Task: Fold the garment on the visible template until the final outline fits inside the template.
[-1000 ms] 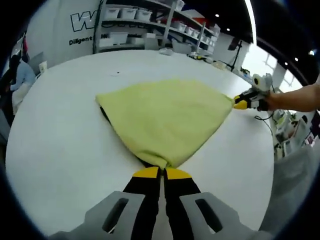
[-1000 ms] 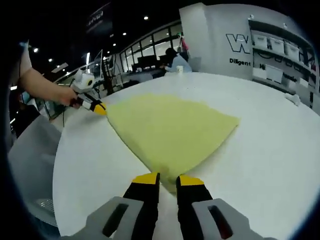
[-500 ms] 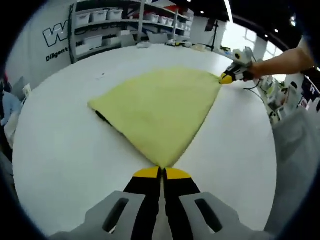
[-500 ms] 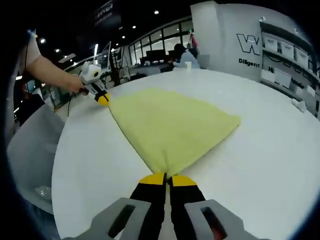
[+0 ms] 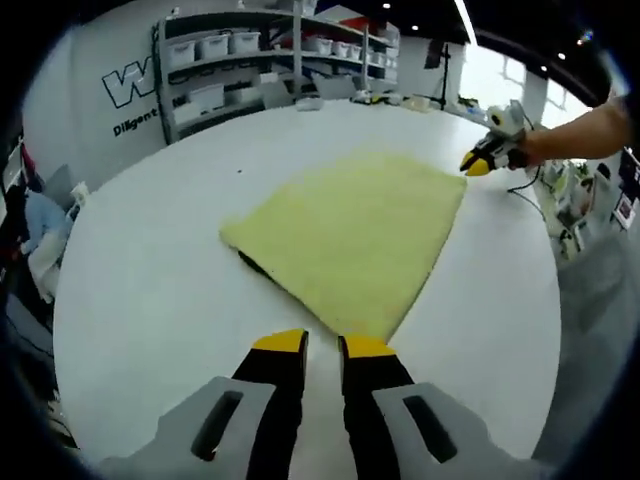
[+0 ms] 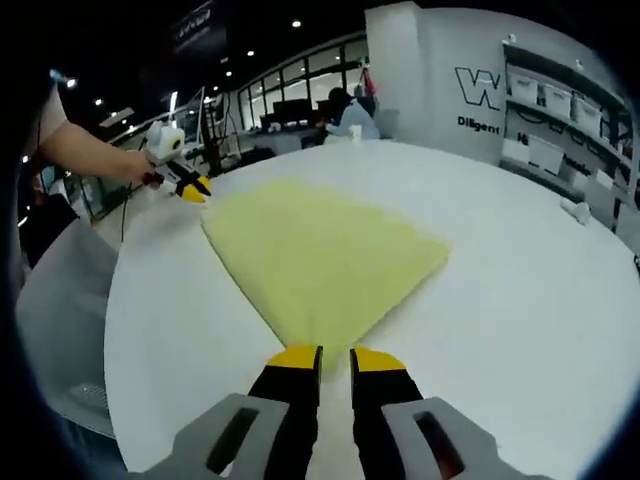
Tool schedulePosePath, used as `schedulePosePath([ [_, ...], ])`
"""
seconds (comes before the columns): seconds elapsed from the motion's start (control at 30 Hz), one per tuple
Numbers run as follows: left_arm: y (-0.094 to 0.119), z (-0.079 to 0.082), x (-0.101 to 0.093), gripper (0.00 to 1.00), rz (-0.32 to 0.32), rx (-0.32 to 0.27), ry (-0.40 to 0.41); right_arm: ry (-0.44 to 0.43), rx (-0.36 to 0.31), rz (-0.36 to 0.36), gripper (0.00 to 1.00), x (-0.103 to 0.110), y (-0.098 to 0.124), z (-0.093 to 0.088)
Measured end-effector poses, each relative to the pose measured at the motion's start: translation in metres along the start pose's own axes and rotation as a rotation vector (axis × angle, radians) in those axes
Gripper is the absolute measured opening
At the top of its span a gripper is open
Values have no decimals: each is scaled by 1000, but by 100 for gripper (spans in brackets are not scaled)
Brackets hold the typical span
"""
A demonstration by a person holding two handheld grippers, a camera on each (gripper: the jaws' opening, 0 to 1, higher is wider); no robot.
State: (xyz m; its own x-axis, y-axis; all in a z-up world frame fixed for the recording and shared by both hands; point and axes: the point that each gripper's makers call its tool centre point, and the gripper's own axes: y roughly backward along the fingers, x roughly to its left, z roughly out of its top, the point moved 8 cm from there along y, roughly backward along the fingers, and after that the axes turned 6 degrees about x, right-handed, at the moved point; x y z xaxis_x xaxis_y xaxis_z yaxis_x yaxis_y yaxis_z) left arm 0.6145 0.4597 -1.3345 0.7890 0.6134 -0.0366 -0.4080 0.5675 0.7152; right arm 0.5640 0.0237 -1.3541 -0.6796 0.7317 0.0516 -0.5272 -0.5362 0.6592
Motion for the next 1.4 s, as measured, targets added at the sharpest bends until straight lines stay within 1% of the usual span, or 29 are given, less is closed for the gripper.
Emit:
schedulePosePath([
  [0.03, -5, 5, -7, 18, -15, -2, -15, 23, -13, 4, 3, 3, -5, 6],
  [0.07, -11, 8, -12, 23, -28, -2, -21, 23, -16, 11, 2, 5, -11, 9],
  [0.13, -24, 14, -22, 26, -51, -5, -29, 32, -21, 29, 3, 11, -27, 17],
  [0.17, -28, 16, -26, 25, -55, -8, -29, 33, -27, 32, 1, 12, -31, 20],
  [0.2, -37, 20, -31, 23, -67, -16, -31, 38, -43, 54, 0, 20, -42, 27],
  [0.23, -42, 23, -36, 20, -74, -20, -30, 53, -43, 63, 0, 24, -50, 31],
  [0.27, -52, 28, -41, 18, -85, -29, -40, 73, -53, 81, 0, 34, -63, 38],
  [0.3, -58, 33, -46, 15, -97, -41, -44, 83, -55, 101, 0, 41, -71, 43],
  [0.33, -68, 41, -55, 13, -115, -56, -46, 122, -65, 133, 0, 52, -84, 50],
  [0.37, -74, 45, -60, 11, -129, -63, -51, 137, -63, 156, 0, 57, -93, 52],
  [0.4, -84, 51, -68, 11, -142, -66, -59, 162, -61, 182, 0, 67, -105, 57],
  [0.43, -90, 55, -72, 10, -148, -68, -64, 180, -56, 195, 0, 73, -112, 59],
  [0.47, -97, 59, -78, 7, -170, -73, -68, 203, -42, 201, 0, 80, -120, 61],
  [0.53, -105, 62, -83, 4, -178, -73, -82, 211, -50, 213, 0, 88, -128, 64],
  [0.6, -112, 59, -85, 3, -202, -62, -89, 232, -49, 228, 0, 94, -136, 64],
  [0.63, -114, 54, -86, 3, -204, -41, -109, 241, -40, 225, 0, 96, -139, 63],
  [0.73, -115, 42, -87, 1, -217, -2, -139, 242, -31, 230, 0, 97, -141, 57],
  [0.8, -115, 30, -84, 1, -198, 26, -156, 227, -45, 223, 0, 93, -138, 55],
  [0.83, -113, 29, -82, 1, -203, -9, -139, 222, -48, 220, 0, 91, -137, 53],
  [0.87, -115, 27, -81, 1, -205, -14, -92, 217, -49, 218, 0, 87, -135, 51],
  [0.9, -115, 26, -80, 2, -209, -21, -89, 214, -50, 208, 0, 85, -134, 49],
  [0.97, -110, 23, -77, 1, -206, -29, -96, 181, -55, 198, 0, 79, -129, 46],
  [1.03, -107, 19, -75, 2, -209, -34, -87, 177, -55, 191, 0, 72, -121, 39],
  [1.13, -101, 12, -66, 2, -203, -43, -29, 148, -56, 164, 0, 57, -103, 25],
  [1.2, -96, 6, -61, 3, -194, -46, -21, 119, -63, 145, 0, 47, -91, 14],
  [1.27, -91, 0, -55, 3, -186, -48, -1, 107, -65, 130, 0, 40, -81, 6],
  [1.3, -87, -3, -51, 3, -181, -48, 16, 84, -70, 122, 0, 34, -73, 0],
  [1.33, -85, -6, -49, 3, -180, -50, 29, 64, -87, 121, 0, 32, -69, -2],
  [1.4, -80, -11, -43, 3, -171, -55, 53, 70, -75, 105, 0, 24, -60, -11],
])
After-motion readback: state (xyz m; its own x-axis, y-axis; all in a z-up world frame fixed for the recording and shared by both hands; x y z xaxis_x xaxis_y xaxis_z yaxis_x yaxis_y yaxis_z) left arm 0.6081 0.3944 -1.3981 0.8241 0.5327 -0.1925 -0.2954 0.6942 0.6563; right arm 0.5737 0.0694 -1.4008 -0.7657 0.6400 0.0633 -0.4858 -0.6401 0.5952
